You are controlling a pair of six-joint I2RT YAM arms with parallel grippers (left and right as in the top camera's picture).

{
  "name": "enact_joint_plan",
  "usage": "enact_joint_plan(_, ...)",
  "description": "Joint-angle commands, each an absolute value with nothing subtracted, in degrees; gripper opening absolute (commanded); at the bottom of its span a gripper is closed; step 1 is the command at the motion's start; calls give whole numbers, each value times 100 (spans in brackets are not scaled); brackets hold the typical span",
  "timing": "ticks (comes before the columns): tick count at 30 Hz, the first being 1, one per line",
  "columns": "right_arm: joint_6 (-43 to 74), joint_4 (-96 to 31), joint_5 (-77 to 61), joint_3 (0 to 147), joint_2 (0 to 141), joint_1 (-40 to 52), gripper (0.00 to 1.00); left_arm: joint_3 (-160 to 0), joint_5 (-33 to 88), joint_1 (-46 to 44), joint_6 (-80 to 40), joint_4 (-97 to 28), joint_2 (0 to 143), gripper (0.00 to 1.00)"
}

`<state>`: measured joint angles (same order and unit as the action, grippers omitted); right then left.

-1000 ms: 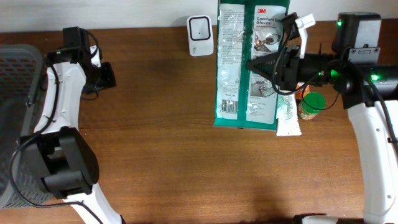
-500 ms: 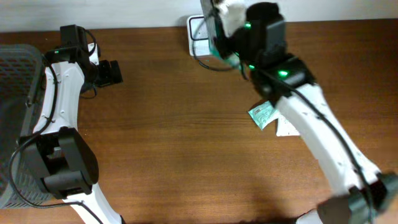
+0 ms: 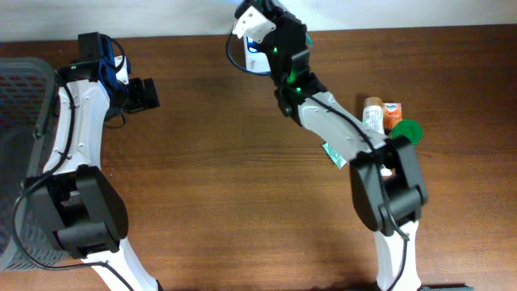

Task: Scan the item barcode
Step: 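Hold the glove package up in front of the scanner window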

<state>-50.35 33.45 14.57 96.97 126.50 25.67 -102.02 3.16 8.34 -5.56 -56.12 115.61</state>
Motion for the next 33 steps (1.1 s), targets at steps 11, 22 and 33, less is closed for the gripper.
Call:
enact_joint_plan(11,-7271,3852,1074,9732,13705,2639,4,-10333,318,893,-504,-5603,11463,99)
enact_joint_plan(22,-7328,3841,1133,9732,13703,2775,4,-10333,318,893,-504,-5603,11463,99)
enact_joint_plan(33,-6292,3824,1380,9732,13238,2779,4,-10333,318,893,-504,-5603,11463,100)
